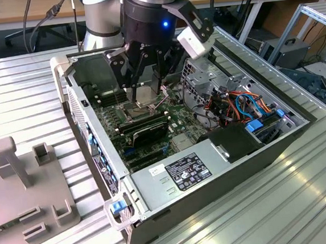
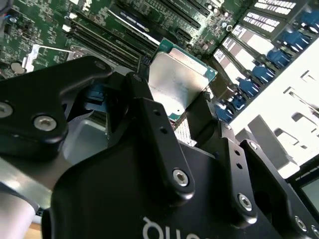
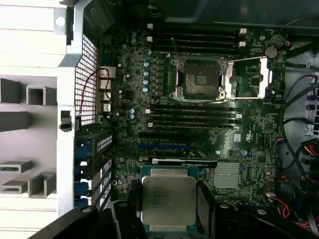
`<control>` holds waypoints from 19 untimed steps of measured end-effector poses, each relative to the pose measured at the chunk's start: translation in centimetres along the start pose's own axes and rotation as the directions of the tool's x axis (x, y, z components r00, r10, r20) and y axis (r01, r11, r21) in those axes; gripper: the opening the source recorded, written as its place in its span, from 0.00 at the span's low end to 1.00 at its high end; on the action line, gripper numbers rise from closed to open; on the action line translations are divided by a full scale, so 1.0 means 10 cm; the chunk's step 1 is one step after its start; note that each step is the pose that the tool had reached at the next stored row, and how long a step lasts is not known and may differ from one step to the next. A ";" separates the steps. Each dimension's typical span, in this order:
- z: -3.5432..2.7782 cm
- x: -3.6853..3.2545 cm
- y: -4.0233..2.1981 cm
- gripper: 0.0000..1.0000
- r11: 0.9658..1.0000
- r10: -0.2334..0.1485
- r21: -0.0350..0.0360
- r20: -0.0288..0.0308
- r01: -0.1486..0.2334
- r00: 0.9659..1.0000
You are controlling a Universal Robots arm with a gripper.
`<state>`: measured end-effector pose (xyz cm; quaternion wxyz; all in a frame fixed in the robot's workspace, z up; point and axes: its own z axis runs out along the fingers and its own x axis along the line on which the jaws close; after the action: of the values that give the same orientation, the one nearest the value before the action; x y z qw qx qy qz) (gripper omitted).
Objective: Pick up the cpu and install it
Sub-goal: 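Pick up the cpu and move it towards the insertion slot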
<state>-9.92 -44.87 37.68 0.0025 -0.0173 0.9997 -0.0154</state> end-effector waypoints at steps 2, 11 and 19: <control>0.001 -0.055 -0.002 0.55 1.000 0.000 0.000 0.000 0.000 1.000; 0.004 -0.270 -0.009 0.55 1.000 0.000 0.000 0.000 0.000 1.000; 0.005 -0.349 -0.012 0.55 1.000 0.000 0.000 0.000 0.000 1.000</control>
<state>-6.43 -44.87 37.65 0.0025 -0.0173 0.9997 -0.0154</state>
